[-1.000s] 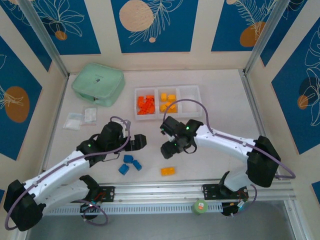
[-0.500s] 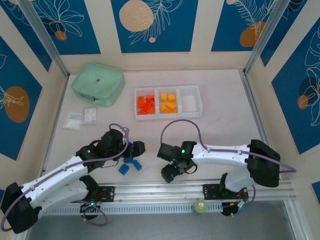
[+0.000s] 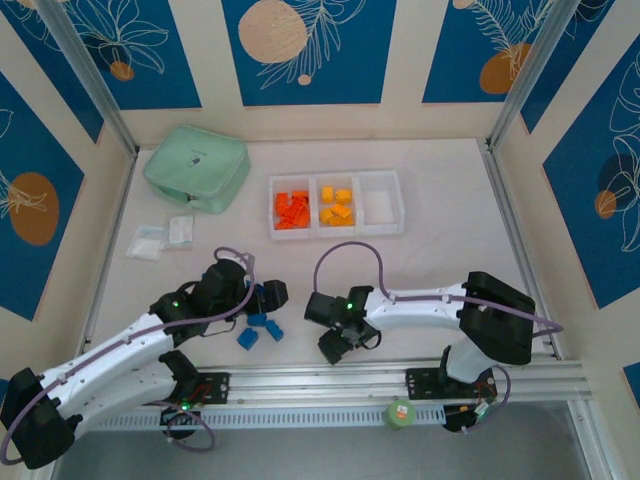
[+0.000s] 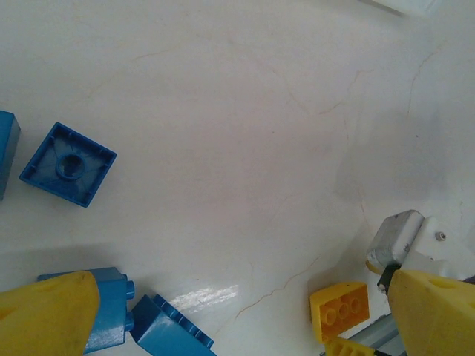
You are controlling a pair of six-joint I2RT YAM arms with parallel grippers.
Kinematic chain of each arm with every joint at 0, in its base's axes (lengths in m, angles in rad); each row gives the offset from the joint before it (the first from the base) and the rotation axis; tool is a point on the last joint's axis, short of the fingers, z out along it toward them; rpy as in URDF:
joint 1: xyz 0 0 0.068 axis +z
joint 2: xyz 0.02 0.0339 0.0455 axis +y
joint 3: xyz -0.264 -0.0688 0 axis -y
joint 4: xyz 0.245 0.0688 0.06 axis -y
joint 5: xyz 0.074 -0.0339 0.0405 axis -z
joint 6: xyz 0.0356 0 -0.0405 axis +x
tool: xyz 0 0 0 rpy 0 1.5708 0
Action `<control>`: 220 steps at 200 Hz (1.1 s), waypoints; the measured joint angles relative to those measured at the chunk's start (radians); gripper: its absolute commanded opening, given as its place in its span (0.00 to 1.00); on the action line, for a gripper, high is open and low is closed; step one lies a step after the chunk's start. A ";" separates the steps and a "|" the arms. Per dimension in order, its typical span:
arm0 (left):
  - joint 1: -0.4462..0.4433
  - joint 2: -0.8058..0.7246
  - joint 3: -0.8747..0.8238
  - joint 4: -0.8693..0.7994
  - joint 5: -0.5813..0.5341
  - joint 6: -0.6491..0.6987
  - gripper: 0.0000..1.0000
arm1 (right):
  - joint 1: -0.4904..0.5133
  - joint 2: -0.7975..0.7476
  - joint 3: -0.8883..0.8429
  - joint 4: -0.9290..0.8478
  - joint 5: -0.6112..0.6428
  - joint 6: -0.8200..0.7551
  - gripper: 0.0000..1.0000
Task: Sort the legos into containers by color
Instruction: Rotate the lego at the center of the table, then pick up the lego from the bottom-center of the table.
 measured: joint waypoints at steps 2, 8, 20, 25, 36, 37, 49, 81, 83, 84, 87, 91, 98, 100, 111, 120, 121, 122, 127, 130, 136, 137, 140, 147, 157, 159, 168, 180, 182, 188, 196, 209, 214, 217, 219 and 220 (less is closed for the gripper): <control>0.000 0.000 0.000 0.000 0.000 0.000 0.99 | 0.000 0.003 0.003 -0.002 0.005 0.000 0.87; 0.000 0.000 0.000 0.000 -0.001 0.000 0.99 | -0.002 0.007 0.011 -0.004 0.019 0.000 0.86; 0.000 0.000 0.000 0.000 -0.004 0.000 0.99 | -0.008 0.012 0.029 -0.007 0.042 0.003 0.85; 0.000 0.000 0.000 0.000 -0.005 0.000 0.99 | -0.010 0.013 0.036 -0.007 0.048 0.003 0.85; 0.000 0.000 0.000 0.000 -0.007 0.000 0.99 | -0.019 0.018 0.052 -0.006 0.061 0.004 0.82; 0.000 0.000 0.000 0.000 -0.007 0.000 0.99 | -0.019 0.018 0.053 -0.006 0.061 0.003 0.82; 0.000 0.000 0.000 0.000 -0.008 0.000 0.99 | -0.026 0.028 0.065 -0.005 0.069 0.003 0.79; 0.000 0.000 0.000 -0.007 -0.014 0.001 0.99 | -0.030 0.062 0.074 0.000 0.071 0.003 0.68; 0.000 0.000 0.000 -0.007 -0.015 0.000 1.00 | -0.030 0.064 0.074 0.000 0.071 0.006 0.67; 0.000 0.000 0.000 -0.007 -0.015 0.000 0.99 | -0.030 0.064 0.074 0.001 0.071 0.007 0.67; 0.000 0.000 0.000 -0.007 -0.015 0.001 0.99 | -0.030 0.068 0.074 0.001 0.071 0.004 0.66; 0.000 0.000 0.000 -0.007 -0.016 0.001 0.99 | -0.030 0.071 0.075 0.001 0.071 0.009 0.64; 0.000 0.000 0.000 -0.007 -0.016 0.001 0.99 | -0.030 0.076 0.075 0.001 0.071 0.011 0.62; 0.000 0.000 0.000 -0.007 -0.016 0.001 0.99 | -0.030 0.077 0.075 0.001 0.070 0.008 0.61; 0.000 0.000 0.000 -0.007 -0.016 0.001 0.99 | -0.029 0.081 0.075 0.001 0.068 0.015 0.59; 0.000 0.000 0.000 -0.007 -0.016 0.001 0.99 | -0.029 0.082 0.075 0.001 0.067 0.016 0.56; 0.000 0.000 0.000 -0.007 -0.016 0.001 0.99 | -0.029 0.082 0.075 0.001 0.067 0.016 0.56; 0.000 0.000 0.000 -0.007 -0.016 0.001 0.99 | -0.029 0.082 0.075 0.002 0.067 0.018 0.56; 0.000 0.000 0.000 -0.007 -0.016 0.001 0.99 | -0.029 0.082 0.075 0.002 0.066 0.018 0.54; 0.000 0.000 0.000 -0.007 -0.016 0.001 0.99 | -0.029 0.082 0.075 0.002 0.066 0.019 0.54; 0.000 0.000 0.000 -0.007 -0.016 0.001 0.99 | -0.029 0.082 0.075 0.002 0.064 0.020 0.52; 0.000 0.000 0.000 -0.007 -0.016 0.001 0.99 | -0.029 0.082 0.075 0.002 0.064 0.021 0.51; 0.000 0.000 0.000 -0.007 -0.016 0.001 0.99 | -0.029 0.082 0.075 0.003 0.063 0.021 0.51; 0.000 0.000 0.000 -0.007 -0.016 0.001 0.99 | -0.029 0.082 0.075 0.004 0.063 0.021 0.49; 0.000 0.000 0.000 -0.007 -0.016 0.002 0.99 | -0.029 0.082 0.075 0.005 0.063 0.025 0.46; 0.000 0.000 0.000 -0.007 -0.016 0.002 0.99 | -0.029 0.082 0.075 0.005 0.063 0.025 0.45; 0.000 0.000 0.000 -0.007 -0.016 0.003 0.99 | -0.029 0.082 0.075 0.005 0.063 0.026 0.42; 0.000 0.000 0.000 -0.007 -0.016 0.003 0.99 | -0.029 0.082 0.075 0.005 0.063 0.027 0.38; 0.000 0.000 0.000 -0.007 -0.016 0.003 0.99 | -0.029 0.082 0.075 0.006 0.063 0.029 0.38; 0.000 0.000 0.000 -0.007 -0.016 0.003 0.99 | -0.029 0.082 0.075 0.006 0.063 0.027 0.36; 0.000 0.000 0.000 -0.007 -0.016 0.003 0.99 | -0.029 0.081 0.076 0.005 0.064 0.031 0.34; 0.000 0.000 0.000 -0.007 -0.016 0.003 0.99 | -0.029 0.080 0.078 0.005 0.063 0.033 0.32; 0.000 0.000 0.000 -0.007 -0.016 0.004 0.99 | -0.030 0.078 0.078 0.005 0.063 0.033 0.31; 0.000 0.000 0.000 -0.007 -0.016 0.003 0.99 | -0.031 0.078 0.078 0.005 0.061 0.035 0.31; 0.000 0.000 0.000 -0.007 -0.016 0.003 0.99 | -0.031 0.077 0.078 0.005 0.060 0.035 0.31; 0.000 0.000 0.000 -0.007 -0.016 0.004 0.99 | -0.032 0.076 0.079 0.005 0.060 0.035 0.31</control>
